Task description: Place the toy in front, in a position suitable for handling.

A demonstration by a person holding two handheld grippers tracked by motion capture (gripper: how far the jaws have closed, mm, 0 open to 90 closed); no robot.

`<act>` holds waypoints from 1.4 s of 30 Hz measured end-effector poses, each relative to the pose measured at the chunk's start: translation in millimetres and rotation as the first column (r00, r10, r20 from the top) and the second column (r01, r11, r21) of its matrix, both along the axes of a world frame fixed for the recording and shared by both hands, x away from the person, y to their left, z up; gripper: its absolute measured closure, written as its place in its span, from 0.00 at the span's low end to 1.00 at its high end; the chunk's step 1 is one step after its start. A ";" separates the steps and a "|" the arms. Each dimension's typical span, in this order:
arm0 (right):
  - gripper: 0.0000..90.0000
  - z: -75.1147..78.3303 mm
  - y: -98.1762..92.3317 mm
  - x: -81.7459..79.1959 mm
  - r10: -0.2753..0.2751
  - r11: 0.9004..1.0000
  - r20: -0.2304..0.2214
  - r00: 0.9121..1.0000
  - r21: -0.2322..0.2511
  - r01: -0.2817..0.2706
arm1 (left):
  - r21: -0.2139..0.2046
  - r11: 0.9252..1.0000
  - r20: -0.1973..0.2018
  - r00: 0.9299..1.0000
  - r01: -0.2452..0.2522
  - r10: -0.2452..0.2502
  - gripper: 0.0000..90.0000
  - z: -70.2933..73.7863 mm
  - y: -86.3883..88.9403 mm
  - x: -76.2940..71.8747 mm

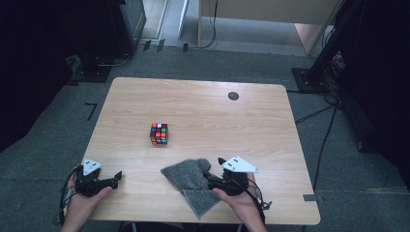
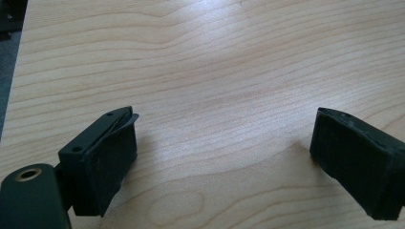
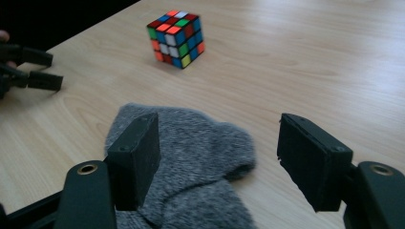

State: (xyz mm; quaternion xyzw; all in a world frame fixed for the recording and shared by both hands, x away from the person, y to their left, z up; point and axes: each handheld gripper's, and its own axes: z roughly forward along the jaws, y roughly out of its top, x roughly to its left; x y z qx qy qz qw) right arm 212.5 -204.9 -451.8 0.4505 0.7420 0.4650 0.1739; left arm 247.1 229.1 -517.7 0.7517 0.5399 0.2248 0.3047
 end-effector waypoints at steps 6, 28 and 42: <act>0.34 -11.9 25.3 0.7 0.062 0.997 -0.028 0.998 -0.037 -0.063 | 0.000 1.000 0.000 1.000 0.000 0.000 0.10 0.0 0.0 0.0; 0.30 -68.8 49.6 3.2 0.105 0.981 -0.073 0.992 -0.154 -0.115 | -0.001 1.000 0.009 1.000 0.006 -0.006 0.15 0.3 -0.7 -2.6; 0.40 -69.8 56.8 -1.9 0.097 0.969 -0.053 0.994 -0.222 -0.106 | -0.006 1.000 -0.016 1.000 0.007 -0.007 0.13 3.2 -7.0 1.0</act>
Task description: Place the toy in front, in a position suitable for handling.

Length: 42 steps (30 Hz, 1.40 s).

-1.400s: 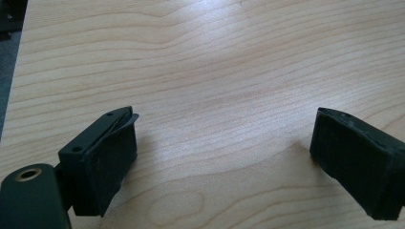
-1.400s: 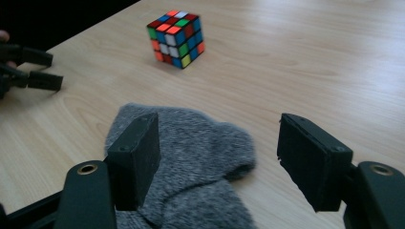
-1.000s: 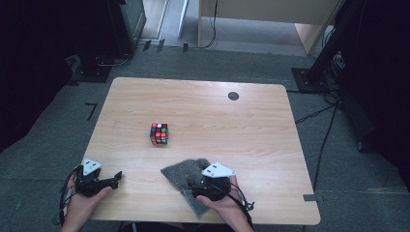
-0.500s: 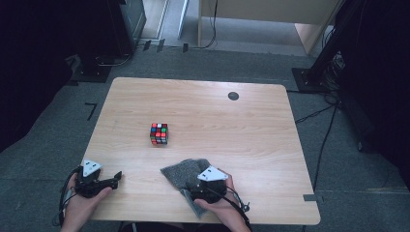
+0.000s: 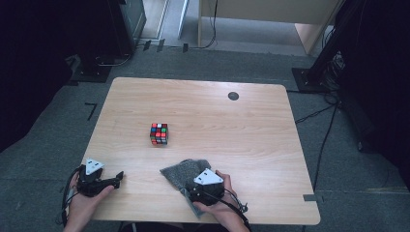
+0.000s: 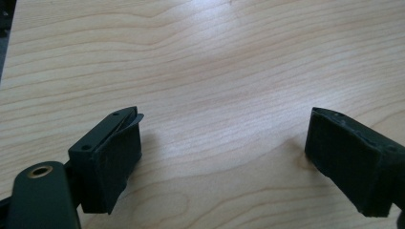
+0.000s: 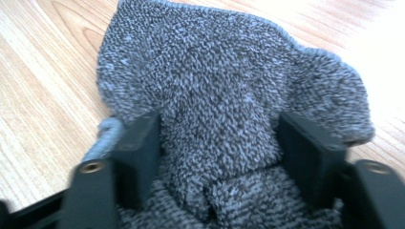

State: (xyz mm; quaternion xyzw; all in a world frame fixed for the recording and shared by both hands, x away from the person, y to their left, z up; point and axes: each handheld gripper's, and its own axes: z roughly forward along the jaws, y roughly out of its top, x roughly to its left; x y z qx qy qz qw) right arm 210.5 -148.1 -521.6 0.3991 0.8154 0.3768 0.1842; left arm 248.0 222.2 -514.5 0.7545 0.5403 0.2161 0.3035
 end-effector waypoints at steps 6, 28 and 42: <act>0.78 -0.1 0.0 -3.7 -0.016 1.000 0.054 0.998 -0.008 0.017 | -0.068 0.998 -0.008 1.000 0.004 -0.005 0.11 3.3 -6.8 8.9; 0.84 44.8 -74.7 -2.2 -0.163 0.978 0.109 0.981 0.153 0.145 | -0.098 0.991 0.049 0.995 0.090 -0.085 0.11 12.9 -102.2 57.7; 0.83 50.6 -97.7 -0.8 -0.205 0.964 0.101 0.974 0.196 0.182 | -0.092 0.996 0.064 0.998 0.000 0.006 0.11 8.2 -140.9 94.2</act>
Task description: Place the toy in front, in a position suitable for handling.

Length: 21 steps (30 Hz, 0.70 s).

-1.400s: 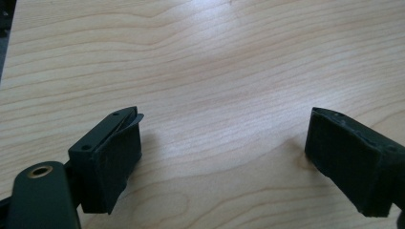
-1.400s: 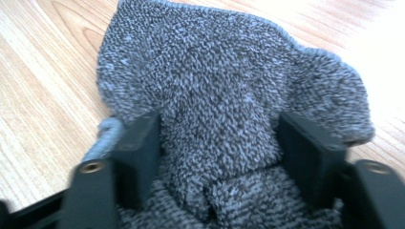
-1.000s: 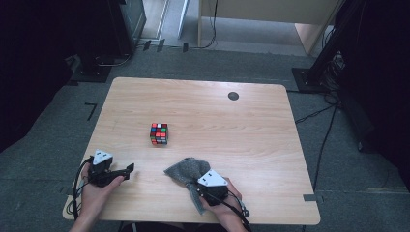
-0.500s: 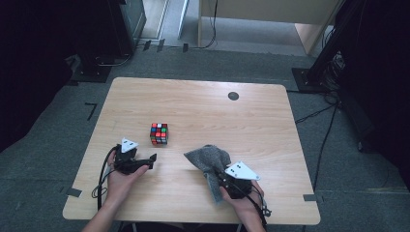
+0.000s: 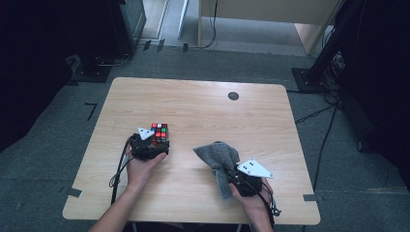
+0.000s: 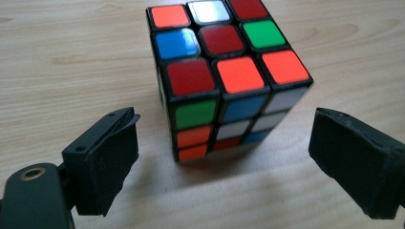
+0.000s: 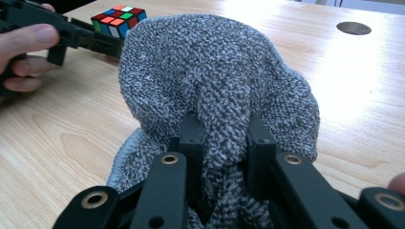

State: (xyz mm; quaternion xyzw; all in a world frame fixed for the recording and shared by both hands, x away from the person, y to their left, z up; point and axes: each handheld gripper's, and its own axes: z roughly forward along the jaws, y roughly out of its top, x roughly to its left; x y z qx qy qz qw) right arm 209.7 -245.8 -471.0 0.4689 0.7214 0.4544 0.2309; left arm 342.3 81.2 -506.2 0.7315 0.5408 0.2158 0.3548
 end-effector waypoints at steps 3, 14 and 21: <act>0.83 -0.1 -0.4 0.1 0.000 1.000 0.001 1.000 0.002 0.000 | 0.007 0.999 -0.005 0.999 -0.034 0.034 0.11 -3.4 -7.5 7.6; 0.83 -0.6 -1.7 0.0 0.003 1.000 -0.001 1.000 0.002 -0.003 | 0.064 0.993 0.007 0.995 -0.103 0.103 0.19 -1.5 -26.6 22.5; 0.83 0.1 -6.5 0.3 -0.008 1.000 0.001 1.000 0.014 0.008 | 0.066 0.995 0.025 0.997 -0.071 0.070 0.37 -1.1 -19.6 20.8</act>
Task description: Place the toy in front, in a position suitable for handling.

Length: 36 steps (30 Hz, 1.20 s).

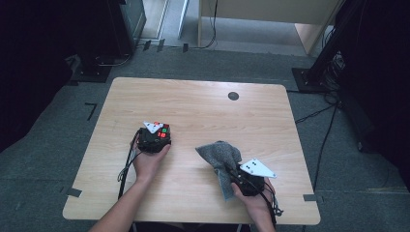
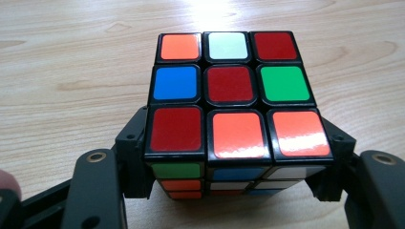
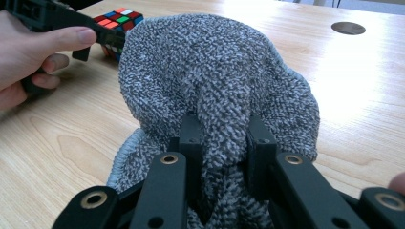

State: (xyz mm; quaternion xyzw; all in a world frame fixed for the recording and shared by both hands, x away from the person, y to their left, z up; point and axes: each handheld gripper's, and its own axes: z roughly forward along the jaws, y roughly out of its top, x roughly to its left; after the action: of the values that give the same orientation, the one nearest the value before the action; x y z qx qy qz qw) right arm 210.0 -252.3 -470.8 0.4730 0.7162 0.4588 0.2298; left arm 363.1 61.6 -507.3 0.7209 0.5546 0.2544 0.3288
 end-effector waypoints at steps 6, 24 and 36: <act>0.83 0.6 -1.0 0.0 -0.002 1.000 -0.007 1.000 0.024 0.002 | -0.021 0.997 0.028 0.997 0.069 -0.068 0.38 1.9 9.7 -10.6; 0.82 4.5 -1.2 -2.4 -0.032 0.999 0.005 0.999 0.028 0.032 | -0.071 0.841 0.159 0.839 0.536 -0.521 0.38 33.5 24.1 -84.8; 0.82 9.3 3.2 -5.2 -0.027 0.997 -0.003 1.000 0.076 0.027 | -0.107 0.730 0.191 0.735 0.675 -0.651 0.38 44.1 19.9 -106.2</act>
State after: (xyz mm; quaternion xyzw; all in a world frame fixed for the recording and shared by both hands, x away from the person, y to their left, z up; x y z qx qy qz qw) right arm 204.8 -249.0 -461.6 0.4916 0.6920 0.4821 0.2168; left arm 256.9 81.5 -463.2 0.8209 0.2551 0.1222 0.4961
